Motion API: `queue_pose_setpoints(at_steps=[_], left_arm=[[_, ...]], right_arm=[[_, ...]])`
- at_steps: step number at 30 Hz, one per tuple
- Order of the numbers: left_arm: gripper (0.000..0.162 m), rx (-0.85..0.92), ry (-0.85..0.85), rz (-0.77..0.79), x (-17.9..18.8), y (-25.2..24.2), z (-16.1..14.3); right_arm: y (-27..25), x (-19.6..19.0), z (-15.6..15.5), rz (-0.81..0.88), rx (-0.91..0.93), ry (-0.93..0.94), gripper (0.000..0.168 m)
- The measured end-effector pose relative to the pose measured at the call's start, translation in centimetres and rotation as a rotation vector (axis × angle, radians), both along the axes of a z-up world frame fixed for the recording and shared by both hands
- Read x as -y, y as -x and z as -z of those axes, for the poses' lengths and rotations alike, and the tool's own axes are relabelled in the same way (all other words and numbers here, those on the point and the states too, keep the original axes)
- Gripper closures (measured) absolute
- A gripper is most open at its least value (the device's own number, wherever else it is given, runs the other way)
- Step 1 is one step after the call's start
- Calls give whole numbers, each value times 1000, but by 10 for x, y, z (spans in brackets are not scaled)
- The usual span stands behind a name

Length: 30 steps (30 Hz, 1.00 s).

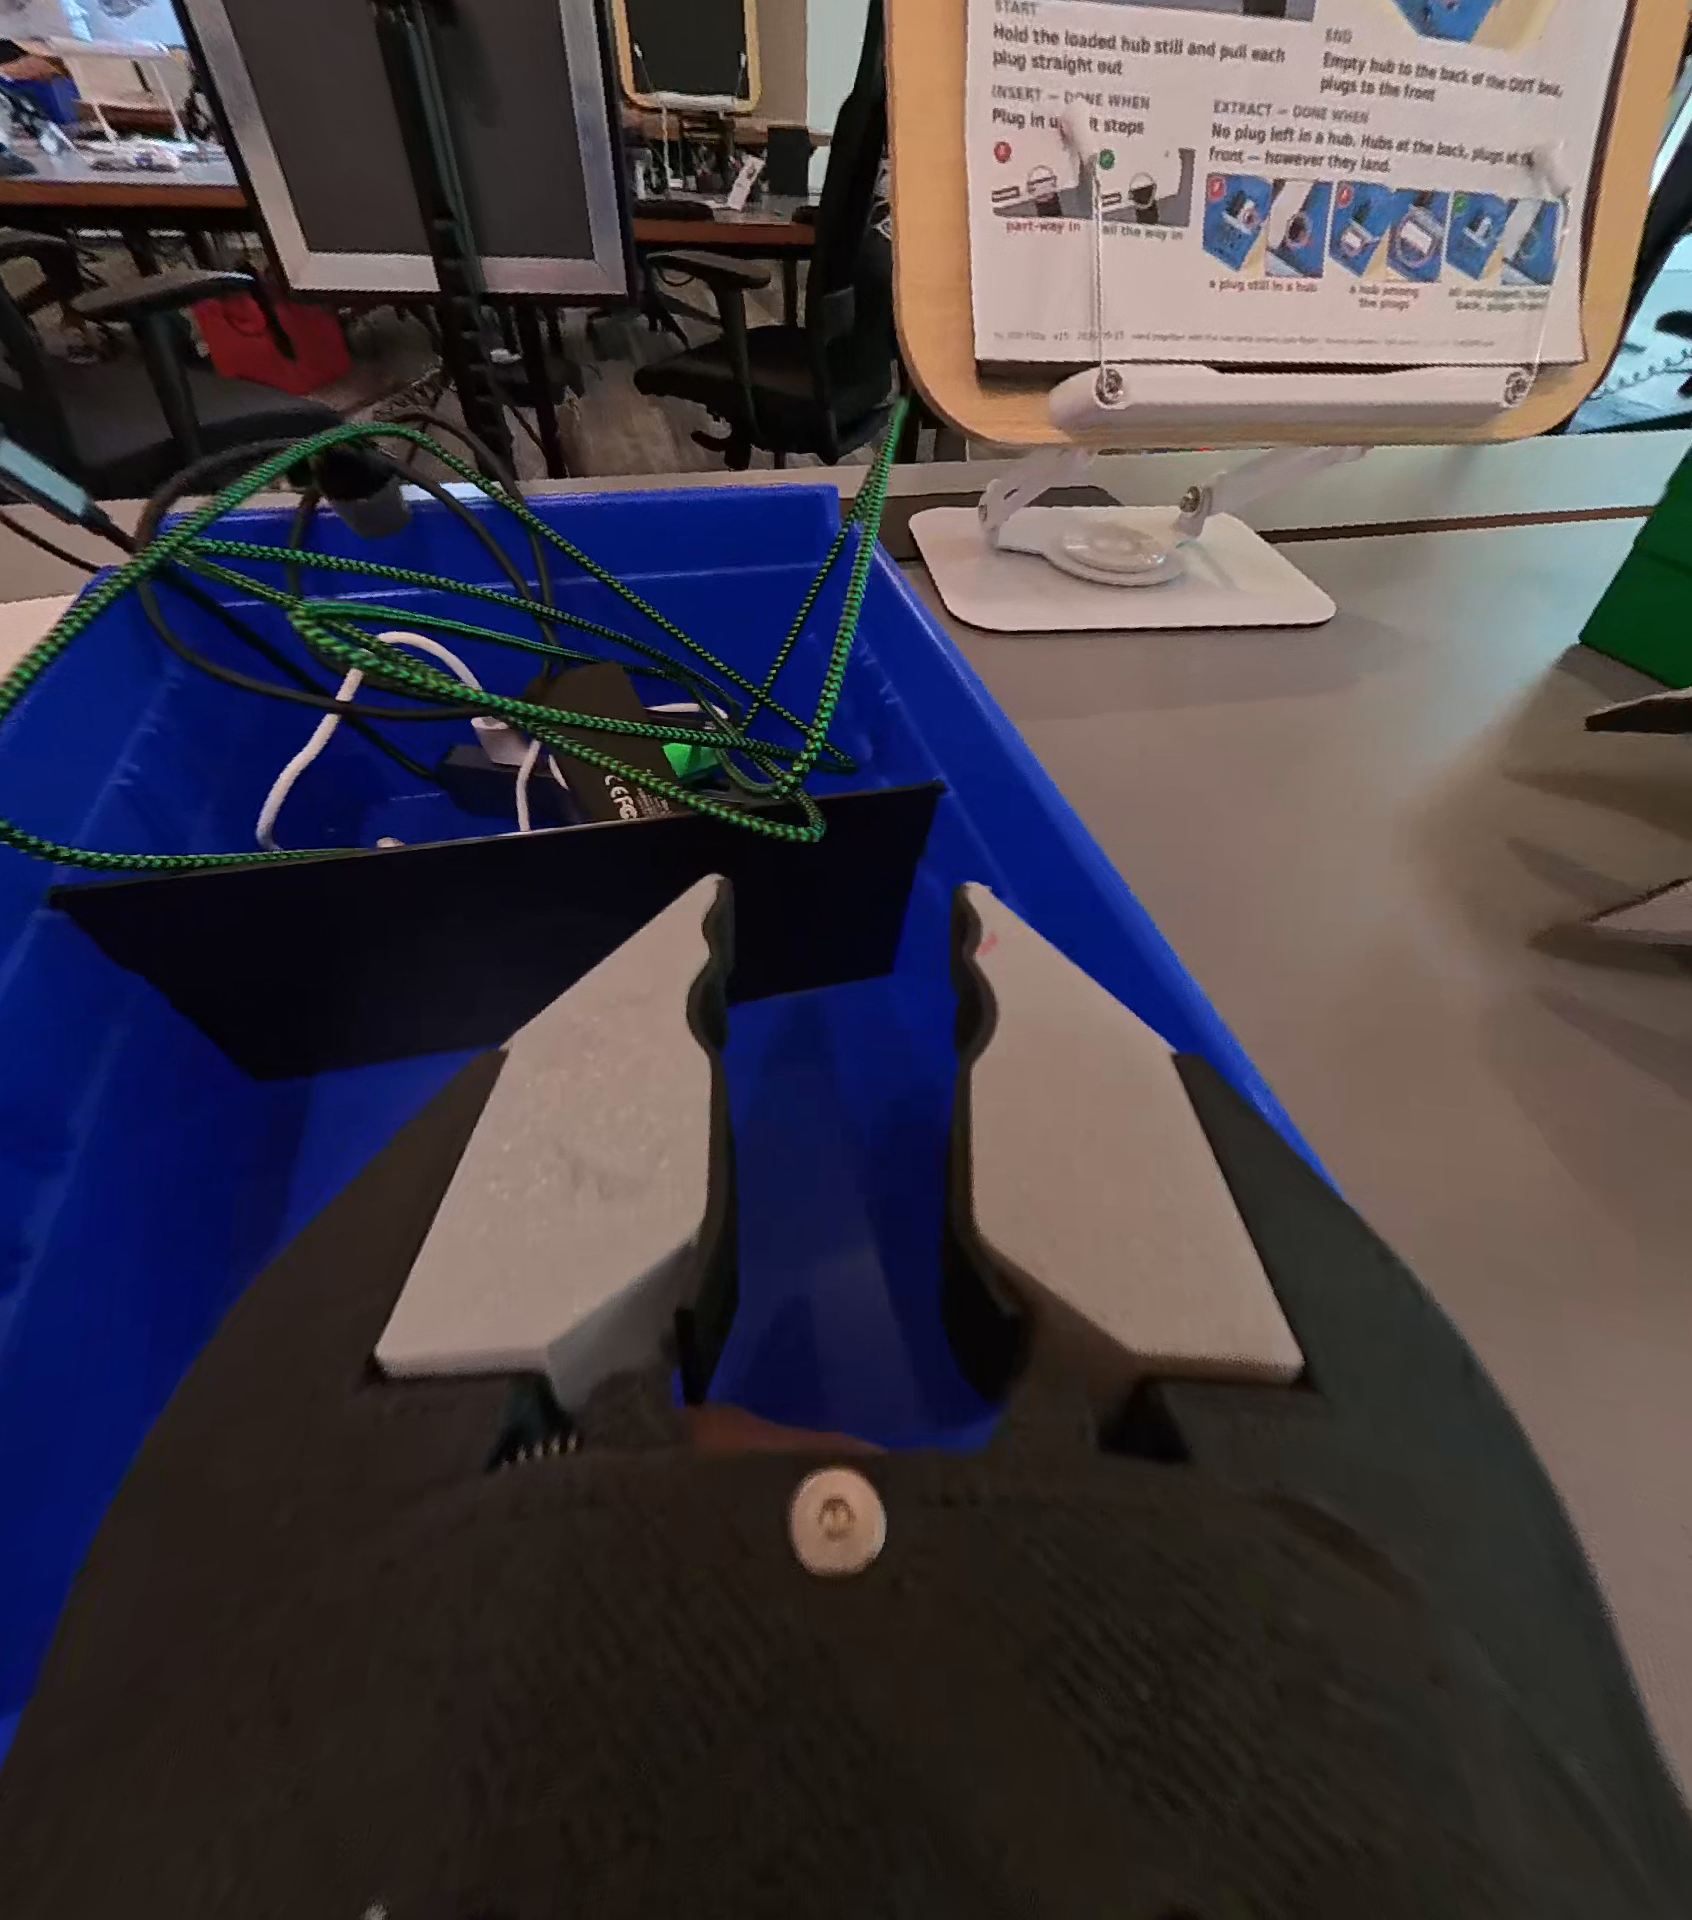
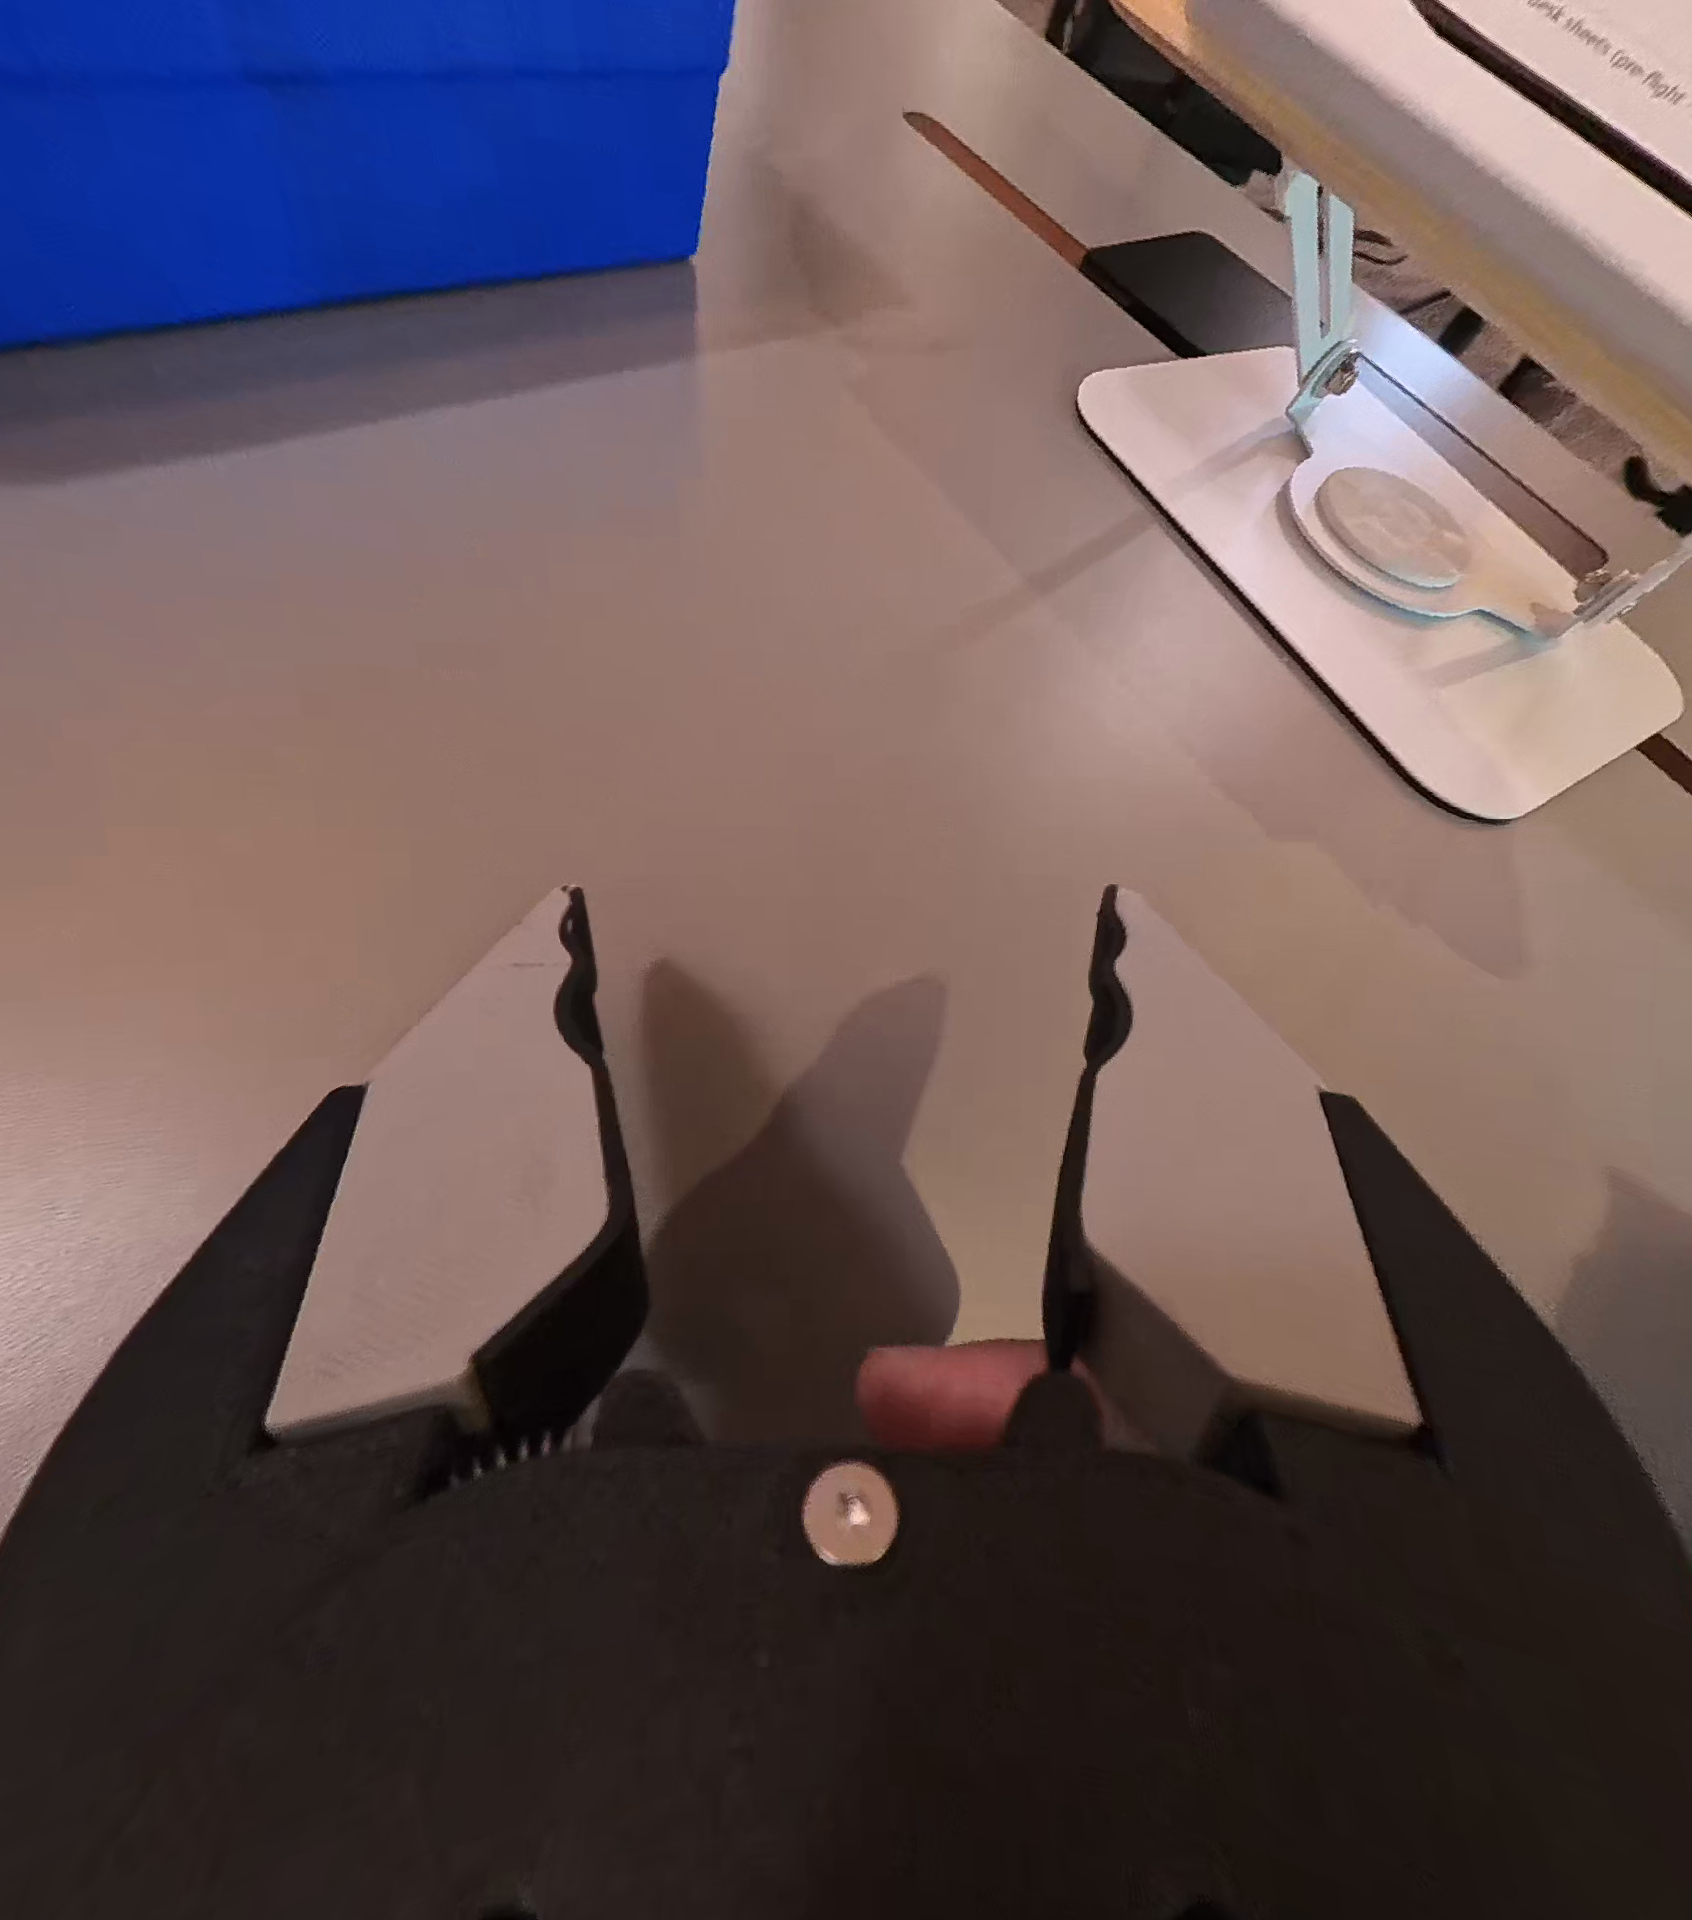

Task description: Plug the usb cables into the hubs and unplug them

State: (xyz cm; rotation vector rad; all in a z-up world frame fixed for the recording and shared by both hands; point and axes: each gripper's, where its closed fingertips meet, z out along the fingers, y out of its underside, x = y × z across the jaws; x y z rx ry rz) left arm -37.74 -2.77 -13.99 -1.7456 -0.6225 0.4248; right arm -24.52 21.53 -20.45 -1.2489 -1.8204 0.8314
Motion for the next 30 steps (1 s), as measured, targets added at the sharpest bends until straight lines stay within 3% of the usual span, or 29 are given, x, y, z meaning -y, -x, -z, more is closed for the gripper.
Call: queue_pose_setpoints(at_steps=[5,13,26,30], left_arm=[[126,-81,-7,-7,-2,-1,-8],[119,-33,27,41,-9,-3,-6],[120,-80,46,59,-1,-30,-15],[120,-59,43,74,0,-39,-13]], right_arm=[[-5,-3,1,12,18,51,68],[-8,9,7,-40,14,-112,64],[-12,-1,-1,12,-28,-104,68],[-13,-10,2,51,0,-80,57]])
